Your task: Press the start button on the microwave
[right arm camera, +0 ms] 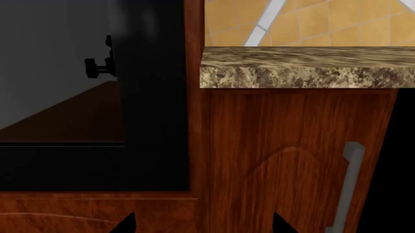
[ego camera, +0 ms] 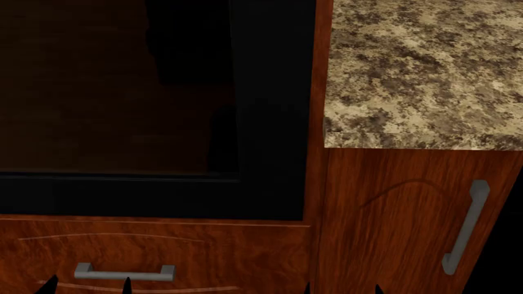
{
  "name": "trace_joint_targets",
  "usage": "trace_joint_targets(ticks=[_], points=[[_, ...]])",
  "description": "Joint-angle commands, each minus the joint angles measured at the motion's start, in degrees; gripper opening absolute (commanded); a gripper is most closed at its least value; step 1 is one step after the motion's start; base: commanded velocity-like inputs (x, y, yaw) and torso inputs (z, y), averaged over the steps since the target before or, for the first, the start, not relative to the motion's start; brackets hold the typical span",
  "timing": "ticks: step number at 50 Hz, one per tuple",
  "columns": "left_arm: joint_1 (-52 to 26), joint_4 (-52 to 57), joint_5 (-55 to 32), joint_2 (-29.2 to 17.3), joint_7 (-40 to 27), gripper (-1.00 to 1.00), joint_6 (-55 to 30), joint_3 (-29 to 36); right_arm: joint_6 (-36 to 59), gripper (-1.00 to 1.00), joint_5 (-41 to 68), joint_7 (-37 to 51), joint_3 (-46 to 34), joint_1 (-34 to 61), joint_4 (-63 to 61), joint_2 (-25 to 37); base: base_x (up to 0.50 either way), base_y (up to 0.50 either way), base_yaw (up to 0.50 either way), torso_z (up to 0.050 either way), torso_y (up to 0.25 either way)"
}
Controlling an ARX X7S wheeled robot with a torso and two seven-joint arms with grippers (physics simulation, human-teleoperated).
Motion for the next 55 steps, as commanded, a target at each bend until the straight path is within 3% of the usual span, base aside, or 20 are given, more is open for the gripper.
trace_joint_targets(ticks=[1, 30, 39, 55], points=[[0.1, 0.3, -0.7, -0.7, -0.8, 1.00, -0.3, 0.8, 0.3, 1.00, 0.9, 1.1, -1.1, 0.0, -0.3, 0.9, 0.00, 0.00, 0.00, 0.000, 0.000], [-0.3, 0.8, -1.4, -4.4, -6.9, 1.00, 1.2, 4.1, -0.5, 1.00, 3.4, 6.8, -6.2, -0.7, 0.7, 3.9, 0.00, 0.00, 0.00, 0.000, 0.000], [1.2, 9.2, 1.5, -5.0, -10.4, 1.00, 2.0, 4.6, 1.4, 1.00, 3.8, 7.7, -7.1, -1.4, -4.8, 4.8, 0.00, 0.00, 0.00, 0.000, 0.000], [5.3, 26.4, -1.0, -6.9, -12.0, 1.00, 12.6, 3.4, 4.9, 1.00, 4.0, 9.5, -8.5, -0.1, -10.2, 6.1, 0.00, 0.00, 0.00, 0.000, 0.000]])
